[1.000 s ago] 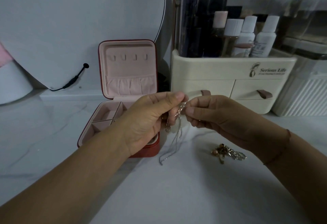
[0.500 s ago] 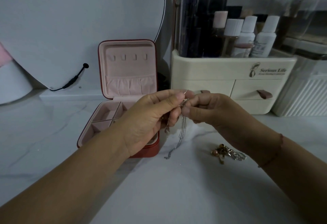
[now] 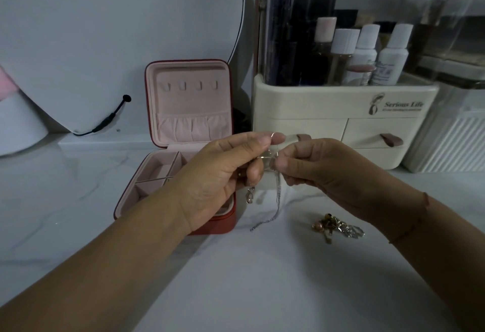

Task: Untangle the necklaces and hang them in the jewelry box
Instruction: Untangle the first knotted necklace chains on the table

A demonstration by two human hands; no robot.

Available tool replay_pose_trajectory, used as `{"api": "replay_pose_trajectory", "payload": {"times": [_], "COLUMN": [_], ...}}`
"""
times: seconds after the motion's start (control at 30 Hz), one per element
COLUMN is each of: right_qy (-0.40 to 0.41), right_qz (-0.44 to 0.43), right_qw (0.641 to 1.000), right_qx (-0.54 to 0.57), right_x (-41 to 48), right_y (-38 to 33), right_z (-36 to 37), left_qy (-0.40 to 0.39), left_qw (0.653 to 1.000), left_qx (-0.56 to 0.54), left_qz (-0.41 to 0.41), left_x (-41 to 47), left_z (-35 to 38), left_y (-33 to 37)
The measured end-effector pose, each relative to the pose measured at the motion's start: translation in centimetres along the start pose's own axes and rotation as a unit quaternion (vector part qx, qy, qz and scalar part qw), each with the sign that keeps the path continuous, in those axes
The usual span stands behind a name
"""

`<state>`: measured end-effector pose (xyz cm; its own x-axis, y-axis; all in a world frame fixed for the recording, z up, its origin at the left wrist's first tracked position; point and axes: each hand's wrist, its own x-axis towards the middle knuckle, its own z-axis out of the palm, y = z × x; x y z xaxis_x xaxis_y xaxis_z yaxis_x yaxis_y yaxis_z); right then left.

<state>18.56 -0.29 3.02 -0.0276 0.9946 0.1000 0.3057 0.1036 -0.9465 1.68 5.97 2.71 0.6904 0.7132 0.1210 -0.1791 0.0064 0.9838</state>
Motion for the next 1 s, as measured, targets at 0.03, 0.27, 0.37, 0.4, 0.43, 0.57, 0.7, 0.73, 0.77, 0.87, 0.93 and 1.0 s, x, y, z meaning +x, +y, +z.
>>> {"api": "replay_pose_trajectory", "payload": {"times": [0.03,0.27,0.37,0.4,0.43,0.57,0.7,0.73,0.77,0.87,0.93,1.0], "right_qy": [-0.001,-0.015,-0.041,-0.053,-0.062,-0.078,-0.109,-0.127,-0.143,-0.128,-0.086,-0.061], "right_qz": [0.000,0.017,0.044,0.053,0.062,0.098,0.115,0.121,0.123,0.115,0.080,0.044], "right_qw": [1.000,0.996,0.989,0.986,0.982,0.966,0.957,0.952,0.948,0.953,0.973,0.988], "right_qx": [0.005,0.088,0.134,0.152,0.168,0.225,0.244,0.249,0.256,0.251,0.196,0.138], "right_x": [0.01,0.00,0.08,0.11,0.18,0.32,0.26,0.23,0.22,0.27,0.38,0.39], "right_y": [0.04,0.06,0.22,0.31,0.44,0.69,0.63,0.61,0.59,0.49,0.61,0.63], "right_z": [-0.09,-0.17,-0.50,-0.60,-0.69,-0.65,-0.69,-0.71,-0.72,-0.56,-0.56,-0.56], "left_qy": [0.001,-0.001,0.000,0.003,0.005,0.005,0.011,0.013,0.016,0.025,0.028,0.029], "left_qw": [1.000,1.000,1.000,1.000,1.000,1.000,1.000,1.000,1.000,1.000,0.999,0.999], "left_qx": [-0.003,0.008,0.008,0.012,0.016,0.022,-0.002,-0.002,-0.001,0.010,0.014,0.013], "left_qz": [0.001,0.001,0.001,0.002,0.004,0.009,0.007,0.009,0.011,0.011,0.012,0.018], "left_x": [0.01,-0.16,-0.07,-0.04,-0.04,-0.04,0.09,0.12,0.14,0.12,0.06,0.07], "left_z": [0.01,0.05,0.12,0.13,0.09,-0.07,-0.01,0.02,0.00,-0.08,-0.06,-0.03], "left_y": [0.01,0.16,0.09,0.05,-0.01,-0.08,-0.07,-0.08,-0.10,-0.16,-0.15,-0.16]}}
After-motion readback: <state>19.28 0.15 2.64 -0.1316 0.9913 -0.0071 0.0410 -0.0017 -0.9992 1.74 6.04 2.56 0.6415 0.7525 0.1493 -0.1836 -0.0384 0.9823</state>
